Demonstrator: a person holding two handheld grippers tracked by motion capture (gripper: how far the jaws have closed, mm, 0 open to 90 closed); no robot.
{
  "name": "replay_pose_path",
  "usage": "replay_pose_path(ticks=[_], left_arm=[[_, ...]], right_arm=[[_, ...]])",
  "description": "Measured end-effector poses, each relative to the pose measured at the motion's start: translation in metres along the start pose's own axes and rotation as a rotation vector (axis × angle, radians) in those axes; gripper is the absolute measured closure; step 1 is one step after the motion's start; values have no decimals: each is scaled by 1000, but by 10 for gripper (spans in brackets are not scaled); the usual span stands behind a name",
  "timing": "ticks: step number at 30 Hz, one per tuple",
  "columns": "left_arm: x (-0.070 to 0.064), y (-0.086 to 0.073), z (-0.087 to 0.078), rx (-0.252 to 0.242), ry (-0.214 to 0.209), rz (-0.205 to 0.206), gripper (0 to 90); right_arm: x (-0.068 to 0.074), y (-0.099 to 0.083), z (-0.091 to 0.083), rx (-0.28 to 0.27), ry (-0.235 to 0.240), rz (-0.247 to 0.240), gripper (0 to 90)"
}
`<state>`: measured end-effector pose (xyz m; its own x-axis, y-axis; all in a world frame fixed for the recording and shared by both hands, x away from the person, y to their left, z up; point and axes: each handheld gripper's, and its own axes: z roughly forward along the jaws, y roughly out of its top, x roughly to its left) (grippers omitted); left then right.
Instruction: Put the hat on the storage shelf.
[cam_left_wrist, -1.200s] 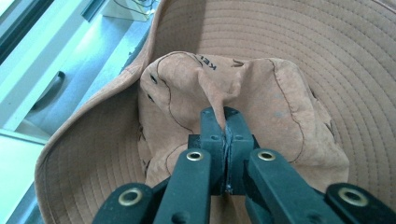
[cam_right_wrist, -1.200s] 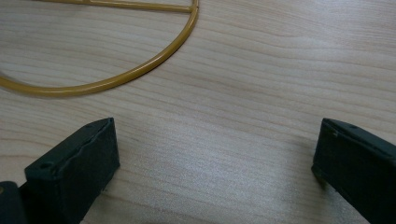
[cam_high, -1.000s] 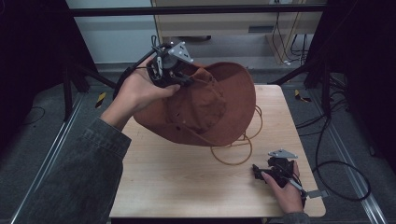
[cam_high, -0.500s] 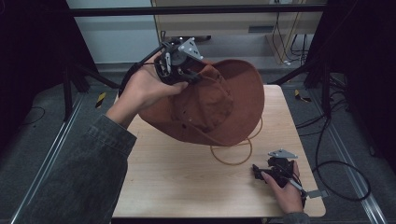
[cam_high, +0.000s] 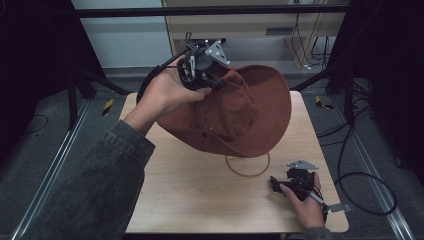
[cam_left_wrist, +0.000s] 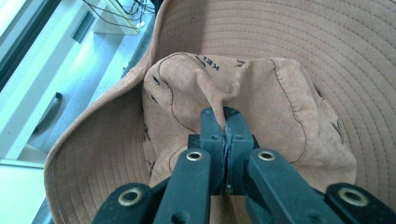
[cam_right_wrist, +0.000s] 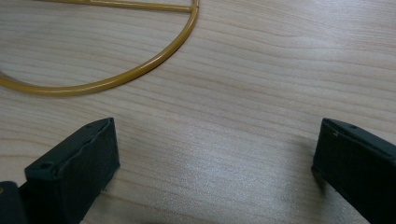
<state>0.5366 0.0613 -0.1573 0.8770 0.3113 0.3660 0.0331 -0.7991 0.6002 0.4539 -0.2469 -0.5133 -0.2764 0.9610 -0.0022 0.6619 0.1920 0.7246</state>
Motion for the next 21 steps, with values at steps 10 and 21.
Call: replay_pose_path(ticks=[10,21], left_arm=[[-1,8,4,-6,-7,6,884],[-5,20,16,1,-20,29,884]], right_arm=[[0,0,0,0,0,2,4],[0,0,0,0,0,-1,4]])
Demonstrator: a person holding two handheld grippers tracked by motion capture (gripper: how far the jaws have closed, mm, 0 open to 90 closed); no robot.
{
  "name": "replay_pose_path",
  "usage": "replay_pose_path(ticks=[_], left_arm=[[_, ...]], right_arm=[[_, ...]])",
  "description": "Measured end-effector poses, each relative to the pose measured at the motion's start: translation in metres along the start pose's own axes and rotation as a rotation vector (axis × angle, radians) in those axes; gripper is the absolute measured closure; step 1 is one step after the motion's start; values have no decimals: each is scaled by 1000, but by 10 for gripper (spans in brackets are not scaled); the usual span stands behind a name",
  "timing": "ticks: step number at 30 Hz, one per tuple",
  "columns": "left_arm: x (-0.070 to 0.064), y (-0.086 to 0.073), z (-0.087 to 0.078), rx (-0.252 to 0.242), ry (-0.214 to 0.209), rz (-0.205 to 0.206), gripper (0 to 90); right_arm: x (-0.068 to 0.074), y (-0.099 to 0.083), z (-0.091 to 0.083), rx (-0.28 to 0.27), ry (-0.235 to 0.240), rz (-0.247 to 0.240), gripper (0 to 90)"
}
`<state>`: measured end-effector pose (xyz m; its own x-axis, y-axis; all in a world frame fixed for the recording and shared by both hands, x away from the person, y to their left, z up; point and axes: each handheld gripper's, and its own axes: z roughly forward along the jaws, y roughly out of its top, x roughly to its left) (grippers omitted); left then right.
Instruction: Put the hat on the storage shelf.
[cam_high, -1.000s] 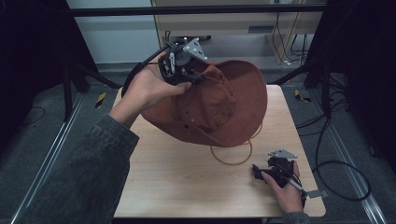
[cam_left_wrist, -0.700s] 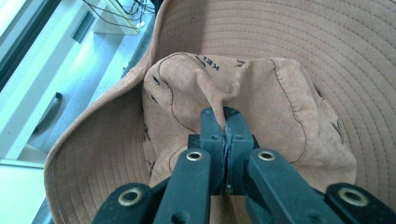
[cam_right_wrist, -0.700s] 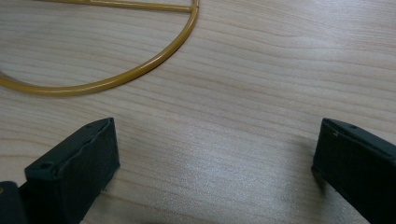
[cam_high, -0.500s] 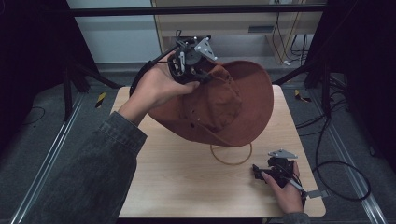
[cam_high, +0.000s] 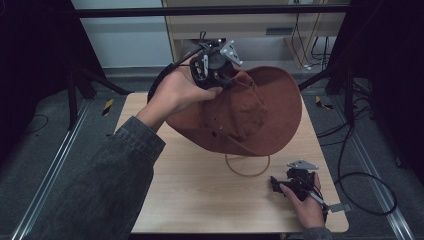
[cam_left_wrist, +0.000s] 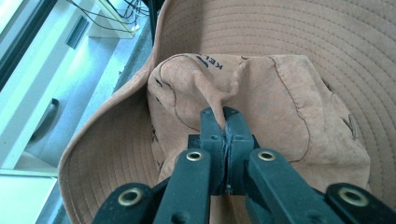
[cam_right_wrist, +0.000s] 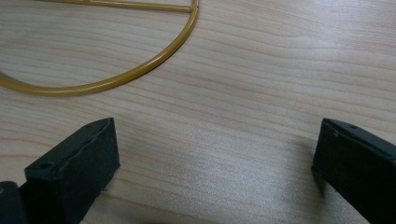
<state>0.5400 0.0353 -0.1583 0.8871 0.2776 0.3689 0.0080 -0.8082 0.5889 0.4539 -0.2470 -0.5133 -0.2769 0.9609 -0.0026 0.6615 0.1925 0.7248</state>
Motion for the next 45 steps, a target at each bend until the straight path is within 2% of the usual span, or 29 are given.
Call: replay_pose_path(ticks=[17,36,45], left_arm=[[-5,14,14,5,-17,21,884],[-15,34,17,-16,-20,48,883],[-23,43,30,-11,-38,70,882]], right_arm=[[0,0,0,0,1,0,4],[0,0,0,0,1,0,4],[-1,0,0,-3,-1,-12,4]])
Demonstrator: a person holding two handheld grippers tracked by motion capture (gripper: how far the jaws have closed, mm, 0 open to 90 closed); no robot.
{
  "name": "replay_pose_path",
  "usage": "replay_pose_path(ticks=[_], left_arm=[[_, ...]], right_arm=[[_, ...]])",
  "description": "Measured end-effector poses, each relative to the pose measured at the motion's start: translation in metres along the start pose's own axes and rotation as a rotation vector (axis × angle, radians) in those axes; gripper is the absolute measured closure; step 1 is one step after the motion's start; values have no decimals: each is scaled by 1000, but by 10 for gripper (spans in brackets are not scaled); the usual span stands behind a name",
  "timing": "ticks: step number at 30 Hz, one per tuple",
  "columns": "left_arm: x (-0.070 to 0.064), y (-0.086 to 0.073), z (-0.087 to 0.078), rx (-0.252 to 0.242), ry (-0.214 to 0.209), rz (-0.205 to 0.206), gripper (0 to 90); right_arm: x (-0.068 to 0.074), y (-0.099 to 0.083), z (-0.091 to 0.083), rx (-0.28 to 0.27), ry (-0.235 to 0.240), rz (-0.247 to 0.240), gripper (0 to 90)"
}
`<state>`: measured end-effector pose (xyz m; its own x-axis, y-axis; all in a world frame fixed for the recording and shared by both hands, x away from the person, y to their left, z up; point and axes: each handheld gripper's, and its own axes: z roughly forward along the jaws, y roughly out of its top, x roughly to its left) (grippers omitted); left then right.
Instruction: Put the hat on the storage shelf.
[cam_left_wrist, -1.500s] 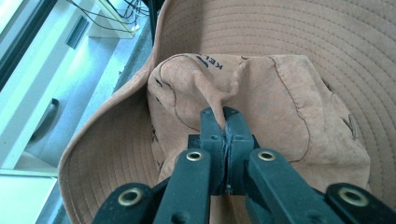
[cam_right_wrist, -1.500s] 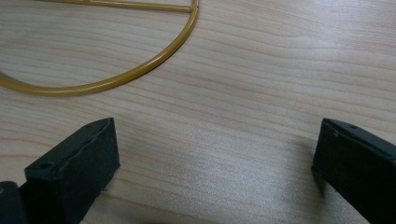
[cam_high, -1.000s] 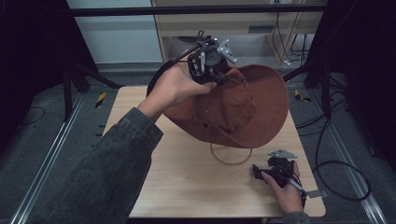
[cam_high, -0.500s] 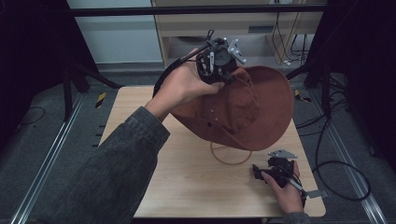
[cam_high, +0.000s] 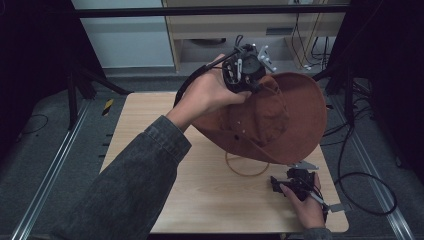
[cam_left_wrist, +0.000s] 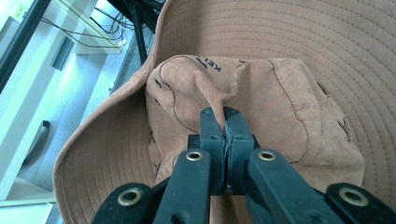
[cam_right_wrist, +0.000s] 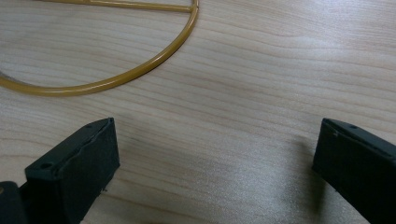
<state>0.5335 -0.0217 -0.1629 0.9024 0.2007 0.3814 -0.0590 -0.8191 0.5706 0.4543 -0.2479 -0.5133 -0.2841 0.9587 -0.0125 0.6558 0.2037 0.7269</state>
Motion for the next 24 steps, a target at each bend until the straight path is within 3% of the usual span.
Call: replay_pose_path(ticks=[24], left_arm=[[-9,5,32,48,-10,28,878]], right_arm=[[-1,0,0,-2,-4,-7,4]])
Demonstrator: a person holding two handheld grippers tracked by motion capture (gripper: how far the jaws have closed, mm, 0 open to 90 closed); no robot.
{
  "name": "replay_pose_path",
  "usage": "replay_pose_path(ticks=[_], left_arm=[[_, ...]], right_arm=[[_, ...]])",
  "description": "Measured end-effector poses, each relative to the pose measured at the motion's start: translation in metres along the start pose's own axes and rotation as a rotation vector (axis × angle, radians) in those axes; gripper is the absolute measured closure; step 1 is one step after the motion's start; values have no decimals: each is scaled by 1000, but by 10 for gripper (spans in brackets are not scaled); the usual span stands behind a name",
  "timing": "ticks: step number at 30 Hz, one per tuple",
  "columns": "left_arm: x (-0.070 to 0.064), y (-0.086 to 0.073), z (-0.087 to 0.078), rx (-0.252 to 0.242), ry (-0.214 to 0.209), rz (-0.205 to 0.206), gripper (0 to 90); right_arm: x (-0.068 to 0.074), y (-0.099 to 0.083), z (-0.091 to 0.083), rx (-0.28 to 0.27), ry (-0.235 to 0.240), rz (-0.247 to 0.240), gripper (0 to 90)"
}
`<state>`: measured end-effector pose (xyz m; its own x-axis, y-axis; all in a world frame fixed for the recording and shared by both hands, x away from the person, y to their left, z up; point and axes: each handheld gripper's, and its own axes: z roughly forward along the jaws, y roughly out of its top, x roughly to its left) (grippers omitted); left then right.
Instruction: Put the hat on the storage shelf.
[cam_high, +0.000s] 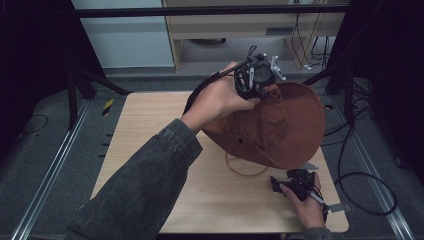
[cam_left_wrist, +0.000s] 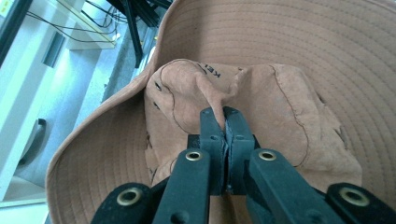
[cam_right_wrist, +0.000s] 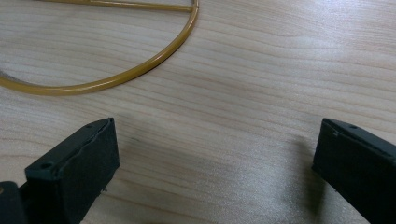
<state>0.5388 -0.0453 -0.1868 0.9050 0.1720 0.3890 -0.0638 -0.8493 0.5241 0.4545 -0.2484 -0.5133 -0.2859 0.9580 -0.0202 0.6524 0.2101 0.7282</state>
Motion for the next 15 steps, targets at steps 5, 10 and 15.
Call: replay_pose_path(ticks=[5,10,15], left_arm=[[0,-1,6,2,1,-7,878],[1,-2,9,2,0,-11,873],[0,-2,10,-5,1,-13,854]], right_arm=[[0,0,0,0,0,0,4],[0,0,0,0,0,0,4],[0,0,0,2,-1,-5,4]])
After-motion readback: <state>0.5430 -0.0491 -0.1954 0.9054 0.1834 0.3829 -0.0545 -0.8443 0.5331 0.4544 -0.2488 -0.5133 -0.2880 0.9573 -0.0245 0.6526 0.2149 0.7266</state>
